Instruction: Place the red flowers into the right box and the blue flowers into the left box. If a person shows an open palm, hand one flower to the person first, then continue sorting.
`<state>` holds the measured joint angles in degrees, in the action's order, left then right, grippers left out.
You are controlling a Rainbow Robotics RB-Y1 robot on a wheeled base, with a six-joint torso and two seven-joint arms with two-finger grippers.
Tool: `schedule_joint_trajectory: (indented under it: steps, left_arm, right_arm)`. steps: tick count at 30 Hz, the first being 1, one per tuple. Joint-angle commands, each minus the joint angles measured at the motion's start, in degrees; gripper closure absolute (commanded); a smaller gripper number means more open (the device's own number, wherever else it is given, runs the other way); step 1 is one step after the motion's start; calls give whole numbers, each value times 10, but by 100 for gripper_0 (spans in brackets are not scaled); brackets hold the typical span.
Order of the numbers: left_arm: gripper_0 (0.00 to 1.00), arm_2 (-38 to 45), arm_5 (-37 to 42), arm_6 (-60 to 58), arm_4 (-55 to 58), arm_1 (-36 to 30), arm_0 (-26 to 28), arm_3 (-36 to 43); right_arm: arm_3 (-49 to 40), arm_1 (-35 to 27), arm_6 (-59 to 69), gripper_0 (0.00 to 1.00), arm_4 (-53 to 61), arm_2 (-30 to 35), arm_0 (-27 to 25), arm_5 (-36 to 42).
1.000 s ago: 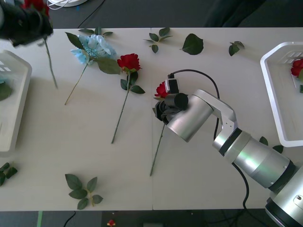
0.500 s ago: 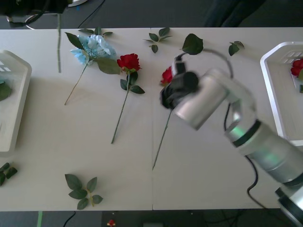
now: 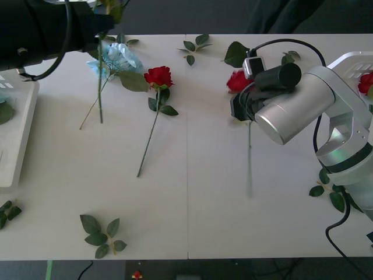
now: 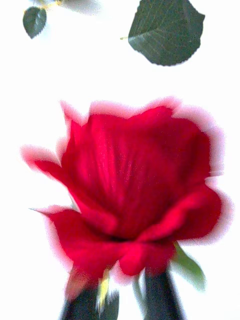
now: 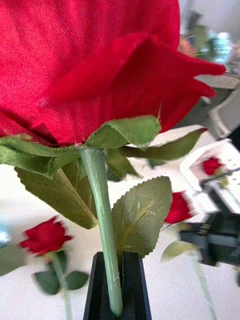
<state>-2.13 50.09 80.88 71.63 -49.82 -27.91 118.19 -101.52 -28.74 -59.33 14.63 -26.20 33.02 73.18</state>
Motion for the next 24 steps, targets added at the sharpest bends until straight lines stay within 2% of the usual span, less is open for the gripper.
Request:
schedule_joint_trajectory:
  steps: [1, 5, 12, 19, 24]
  left_arm:
    - [100, -29, -54, 24, 17, -26, 2, 41]
    - [100, -45, -96, 31, 22, -25, 16, 44]
    - [100, -46, -98, 39, 26, -24, 21, 45]
    - [100, -46, -105, 42, 29, -25, 20, 45]
    - [100, -46, -123, 39, 38, -15, 19, 49]
  right_arm:
    - [-21, -16, 21, 0, 3, 2, -3, -14]
    - [-21, -18, 18, 0, 11, 3, -2, -23]
    - [-64, -42, -60, 0, 172, 83, -17, -31]
    - [-159, -61, -229, 0, 341, 180, -67, -30]
    - [-213, -60, -345, 0, 436, 216, -86, -32]
